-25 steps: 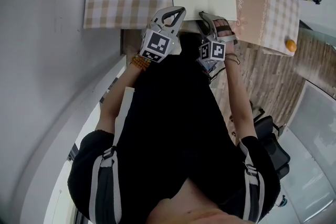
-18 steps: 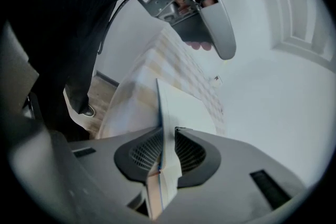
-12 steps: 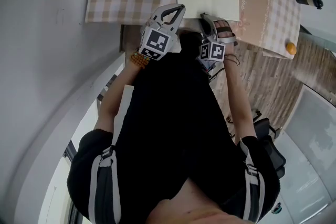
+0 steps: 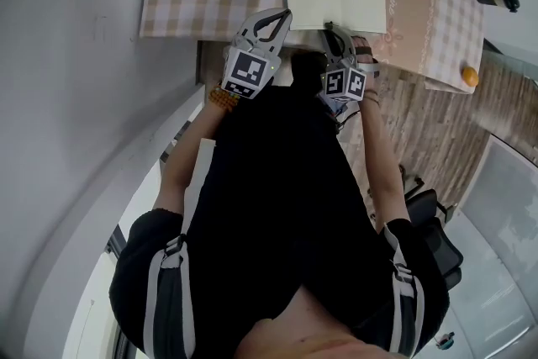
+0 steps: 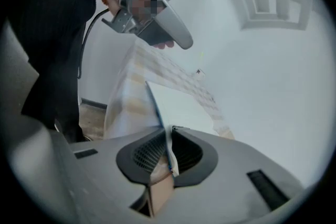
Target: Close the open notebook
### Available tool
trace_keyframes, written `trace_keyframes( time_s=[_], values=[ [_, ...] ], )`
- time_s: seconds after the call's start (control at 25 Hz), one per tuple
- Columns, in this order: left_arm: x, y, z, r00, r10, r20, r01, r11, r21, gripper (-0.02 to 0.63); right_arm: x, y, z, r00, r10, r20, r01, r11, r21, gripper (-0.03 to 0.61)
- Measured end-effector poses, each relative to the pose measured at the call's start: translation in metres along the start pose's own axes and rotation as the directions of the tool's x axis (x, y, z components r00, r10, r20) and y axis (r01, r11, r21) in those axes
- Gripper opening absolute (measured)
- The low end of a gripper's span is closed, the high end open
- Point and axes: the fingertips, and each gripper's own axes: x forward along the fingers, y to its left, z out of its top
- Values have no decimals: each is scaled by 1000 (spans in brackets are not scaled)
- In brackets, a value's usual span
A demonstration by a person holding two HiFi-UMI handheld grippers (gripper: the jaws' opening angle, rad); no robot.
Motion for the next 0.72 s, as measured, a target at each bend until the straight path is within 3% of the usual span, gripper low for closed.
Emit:
trace_keyframes(
  time_s=[0.16,0.28,0.4,0.52,0.6,0.64,0.72],
  values=[
    [0,3,-10,1000,10,-16,-11,1000,-28,14,-6,-8,2,999,-35,26,32,996,87,37],
    [5,8,-21,998,10,-60,-17,993,-115,15,-11,-13,2,998,-54,33,49,990,132,32],
    [15,3,-32,994,-54,-92,31,972,-235,15,-14,-16,1,997,-74,39,66,984,163,31],
    [23,-9,-38,987,-134,-88,101,946,-308,63,-14,-17,1,996,-81,39,74,984,164,31],
    [29,-10,-42,981,-170,-88,125,916,-382,63,-10,-21,0,996,-80,36,73,985,159,31],
    [32,-9,-45,978,-192,-85,136,888,-439,63,-8,-24,0,996,-81,35,74,984,160,31],
    [31,-8,-54,967,-244,-71,158,797,-582,99,-10,-23,-1,996,-83,29,77,984,163,31]
  ],
)
